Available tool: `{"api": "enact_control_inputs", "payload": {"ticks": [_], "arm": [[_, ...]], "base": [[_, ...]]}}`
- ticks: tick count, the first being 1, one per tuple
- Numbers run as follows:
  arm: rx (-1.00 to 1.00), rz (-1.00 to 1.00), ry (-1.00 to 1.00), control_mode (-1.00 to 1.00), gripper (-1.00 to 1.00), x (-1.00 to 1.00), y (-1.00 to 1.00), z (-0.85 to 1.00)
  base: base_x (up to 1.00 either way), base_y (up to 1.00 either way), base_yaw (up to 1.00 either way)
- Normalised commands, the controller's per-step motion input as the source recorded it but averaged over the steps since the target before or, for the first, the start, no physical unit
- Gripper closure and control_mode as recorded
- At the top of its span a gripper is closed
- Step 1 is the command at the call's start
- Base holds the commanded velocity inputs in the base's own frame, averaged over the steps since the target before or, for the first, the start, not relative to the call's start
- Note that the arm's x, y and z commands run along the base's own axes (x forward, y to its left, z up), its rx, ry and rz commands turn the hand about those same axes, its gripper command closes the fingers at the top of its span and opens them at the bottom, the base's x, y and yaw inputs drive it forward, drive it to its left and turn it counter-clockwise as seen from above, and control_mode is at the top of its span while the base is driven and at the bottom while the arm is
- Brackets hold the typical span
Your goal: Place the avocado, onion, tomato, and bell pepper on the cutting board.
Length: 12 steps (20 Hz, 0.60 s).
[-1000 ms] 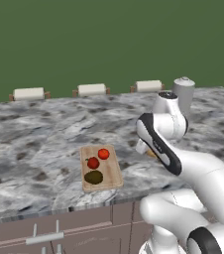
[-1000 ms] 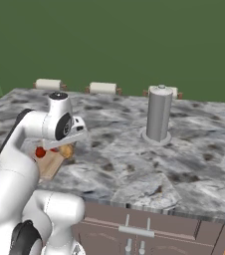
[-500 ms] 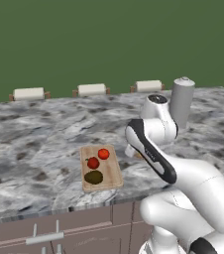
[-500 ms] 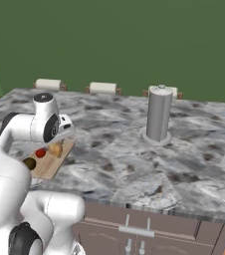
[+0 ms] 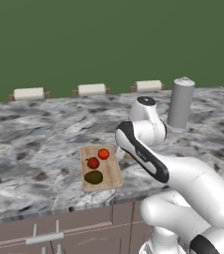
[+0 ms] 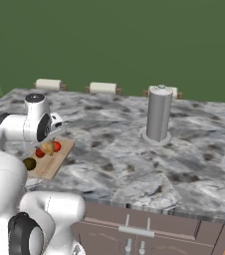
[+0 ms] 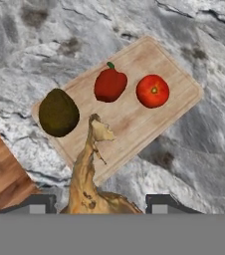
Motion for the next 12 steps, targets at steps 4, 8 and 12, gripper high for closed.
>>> {"api": "enact_control_inputs", "payload": {"ticks": [4,8,12], "arm": [[0.0,0.07,0.0,-1.0,1.0,0.25,0.21,-0.03],[0.0,0.05,0.0,-1.0,1.0,0.17,0.1,-0.17],[0.0,0.04,0.0,-1.0,1.0,0.15,0.07,-0.19]], "base": [[0.0,0.0,0.0],[0.0,0.0,0.0],[0.0,0.0,0.0]]}}
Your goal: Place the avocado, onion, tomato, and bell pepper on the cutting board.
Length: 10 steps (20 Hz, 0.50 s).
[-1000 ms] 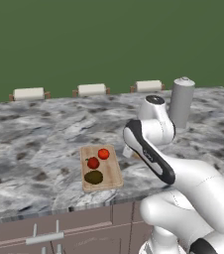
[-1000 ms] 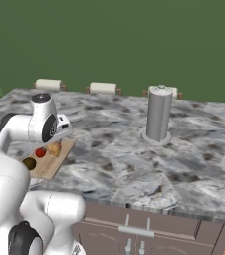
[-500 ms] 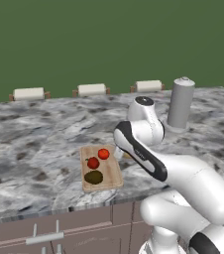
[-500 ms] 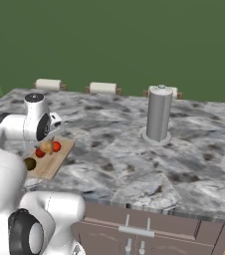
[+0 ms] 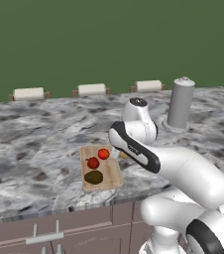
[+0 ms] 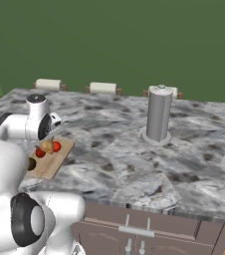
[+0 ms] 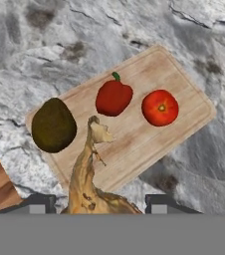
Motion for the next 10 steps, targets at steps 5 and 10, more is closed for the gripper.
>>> {"api": "enact_control_inputs", "payload": {"ticks": [5,10], "arm": [[0.0,0.04,0.0,-1.0,1.0,0.04,0.08,-0.17],[0.0,0.04,-0.01,-1.0,1.0,0.0,0.13,-0.02]], "base": [[0.0,0.0,0.0],[0.0,0.0,0.0]]}}
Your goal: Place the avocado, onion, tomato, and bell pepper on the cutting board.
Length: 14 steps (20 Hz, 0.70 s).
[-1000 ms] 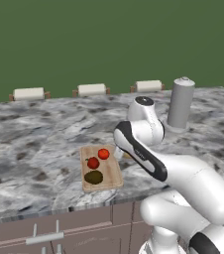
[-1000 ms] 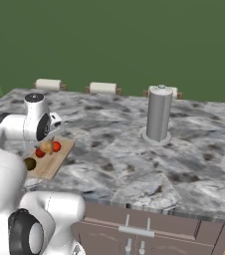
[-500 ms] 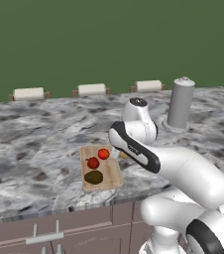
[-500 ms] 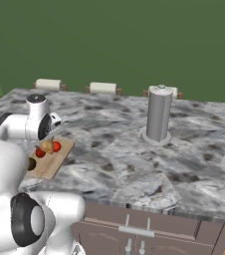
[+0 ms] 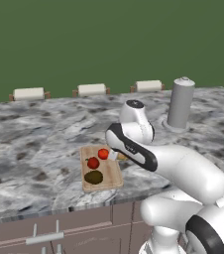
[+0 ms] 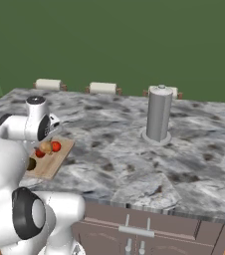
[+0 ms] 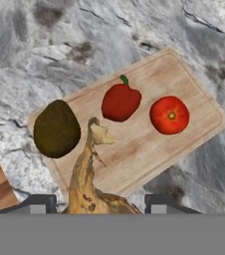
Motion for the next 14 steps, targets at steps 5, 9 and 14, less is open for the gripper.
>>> {"api": "enact_control_inputs", "payload": {"ticks": [5,9,14], "arm": [[0.0,0.03,-0.01,-1.0,1.0,0.0,0.08,-0.04],[0.0,0.02,0.0,-1.0,1.0,0.02,0.1,-0.2],[0.0,0.02,0.0,-1.0,1.0,0.05,0.02,-0.23]], "base": [[0.0,0.0,0.0],[0.0,0.0,0.0],[0.0,0.0,0.0]]}}
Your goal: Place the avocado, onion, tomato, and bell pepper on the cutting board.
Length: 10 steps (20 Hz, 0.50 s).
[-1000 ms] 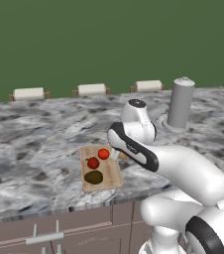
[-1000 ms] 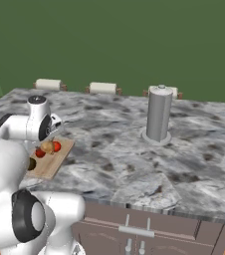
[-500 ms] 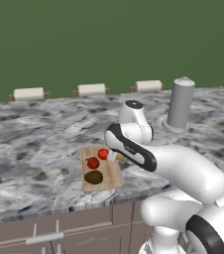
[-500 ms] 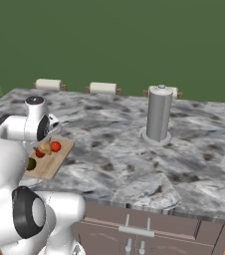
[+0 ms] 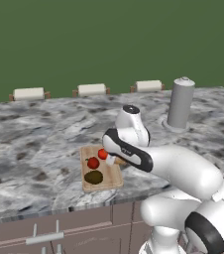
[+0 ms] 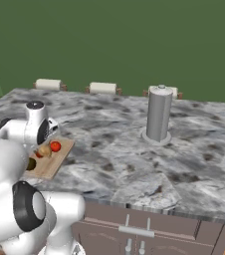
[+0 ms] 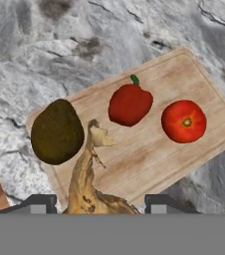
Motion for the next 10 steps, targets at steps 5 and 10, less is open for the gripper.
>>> {"api": "enact_control_inputs", "payload": {"ticks": [5,10], "arm": [[0.01,0.03,0.0,-1.0,1.0,0.07,0.0,-0.16],[0.0,0.02,0.0,-1.0,1.0,0.08,0.05,-0.16]], "base": [[0.0,0.0,0.0],[0.0,0.0,0.0]]}}
